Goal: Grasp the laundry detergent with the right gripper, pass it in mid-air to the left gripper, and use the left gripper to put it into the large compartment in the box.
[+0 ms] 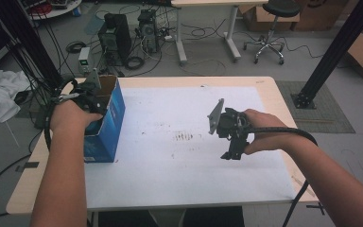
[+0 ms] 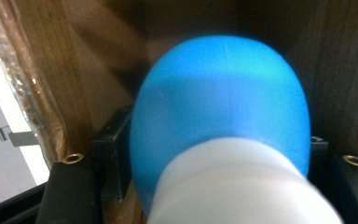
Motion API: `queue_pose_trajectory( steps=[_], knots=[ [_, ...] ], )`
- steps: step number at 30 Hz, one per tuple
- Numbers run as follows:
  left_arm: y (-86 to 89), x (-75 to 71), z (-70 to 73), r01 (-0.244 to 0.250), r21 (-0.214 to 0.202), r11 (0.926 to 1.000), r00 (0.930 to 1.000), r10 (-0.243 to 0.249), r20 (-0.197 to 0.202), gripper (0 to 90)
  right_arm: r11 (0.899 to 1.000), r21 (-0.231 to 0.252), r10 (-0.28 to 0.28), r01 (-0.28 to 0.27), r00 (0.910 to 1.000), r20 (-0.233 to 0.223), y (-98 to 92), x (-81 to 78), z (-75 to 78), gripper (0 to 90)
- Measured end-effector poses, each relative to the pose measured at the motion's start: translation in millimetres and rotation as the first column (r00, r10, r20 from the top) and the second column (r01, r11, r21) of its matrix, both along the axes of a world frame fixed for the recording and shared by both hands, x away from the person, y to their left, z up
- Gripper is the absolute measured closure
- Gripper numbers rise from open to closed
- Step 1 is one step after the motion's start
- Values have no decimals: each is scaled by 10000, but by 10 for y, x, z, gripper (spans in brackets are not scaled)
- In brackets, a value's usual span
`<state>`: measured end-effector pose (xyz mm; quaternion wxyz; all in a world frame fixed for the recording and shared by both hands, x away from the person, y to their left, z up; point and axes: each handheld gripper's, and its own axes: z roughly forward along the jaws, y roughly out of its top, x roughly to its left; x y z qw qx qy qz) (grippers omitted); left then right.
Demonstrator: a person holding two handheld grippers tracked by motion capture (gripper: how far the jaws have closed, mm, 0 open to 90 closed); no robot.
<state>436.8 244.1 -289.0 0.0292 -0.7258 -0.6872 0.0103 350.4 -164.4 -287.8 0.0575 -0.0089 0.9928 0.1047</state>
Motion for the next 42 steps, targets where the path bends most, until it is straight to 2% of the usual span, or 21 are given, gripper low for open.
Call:
queue_pose_trajectory(
  steps=[16,20,35,42],
  knots=[
    [-17,-49,219,205,19,9998,9985,-205,514,306,9999,49,120,-120,9999,21,58,-4,7,8],
    [-29,-70,282,250,-72,9997,9982,-245,548,263,9999,49,140,-140,9999,18,72,-4,-3,8],
    [-224,-110,674,711,316,9970,9925,-739,974,240,9998,172,121,-123,9999,112,64,-4,42,9],
    [-244,-149,853,737,447,9963,9900,-785,1169,218,9997,191,114,-117,9998,135,61,-15,47,9]
  ],
)
